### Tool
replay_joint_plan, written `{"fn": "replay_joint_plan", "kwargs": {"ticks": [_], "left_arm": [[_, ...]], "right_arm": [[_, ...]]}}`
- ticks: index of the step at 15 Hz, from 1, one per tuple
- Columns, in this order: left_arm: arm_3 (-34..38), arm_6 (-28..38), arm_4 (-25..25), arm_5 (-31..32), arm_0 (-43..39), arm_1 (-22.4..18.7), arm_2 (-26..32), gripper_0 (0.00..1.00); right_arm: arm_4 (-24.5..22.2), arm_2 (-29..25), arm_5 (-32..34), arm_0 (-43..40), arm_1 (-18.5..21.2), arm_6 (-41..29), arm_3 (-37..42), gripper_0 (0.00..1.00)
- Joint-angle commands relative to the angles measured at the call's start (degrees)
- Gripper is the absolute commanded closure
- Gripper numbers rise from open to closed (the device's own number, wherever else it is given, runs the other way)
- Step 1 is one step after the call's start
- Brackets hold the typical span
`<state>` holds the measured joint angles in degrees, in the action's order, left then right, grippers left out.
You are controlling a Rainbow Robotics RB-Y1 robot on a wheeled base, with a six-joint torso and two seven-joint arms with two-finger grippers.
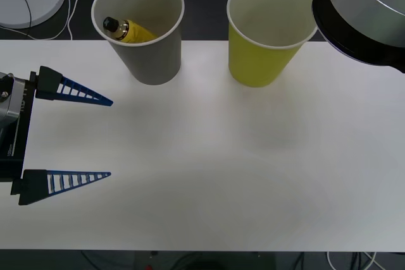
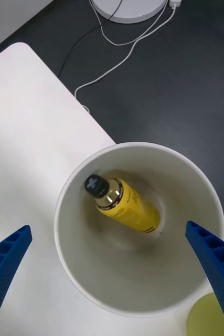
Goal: Put the can into the green bin and the plastic bottle into the gray bin
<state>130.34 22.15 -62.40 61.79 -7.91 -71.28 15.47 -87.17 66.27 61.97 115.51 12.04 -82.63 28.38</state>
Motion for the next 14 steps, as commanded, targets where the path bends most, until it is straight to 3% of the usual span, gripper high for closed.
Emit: {"fn": "replay_joint_plan", "kwargs": {"ticks": [1,5,7,14], "left_arm": [[0.00,0.00,0.00,0.00,0.00,0.00,0.00,0.00],[0.00,0.00,0.00,0.00,0.00,0.00,0.00,0.00],[0.00,0.00,0.00,0.00,0.00,0.00,0.00,0.00],[0.00,0.00,0.00,0.00,0.00,0.00,0.00,0.00]], "right_arm": [[0.07,0.00,0.00,-0.02,0.00,0.01,0.01,0.00],[1.74,-0.09,1.40,-0.64,1.50,3.09,0.10,0.00],[4.12,-0.53,1.40,-2.31,4.31,5.73,2.30,0.00],[4.64,-4.13,5.45,-6.53,15.12,6.34,17.41,0.00]]}}
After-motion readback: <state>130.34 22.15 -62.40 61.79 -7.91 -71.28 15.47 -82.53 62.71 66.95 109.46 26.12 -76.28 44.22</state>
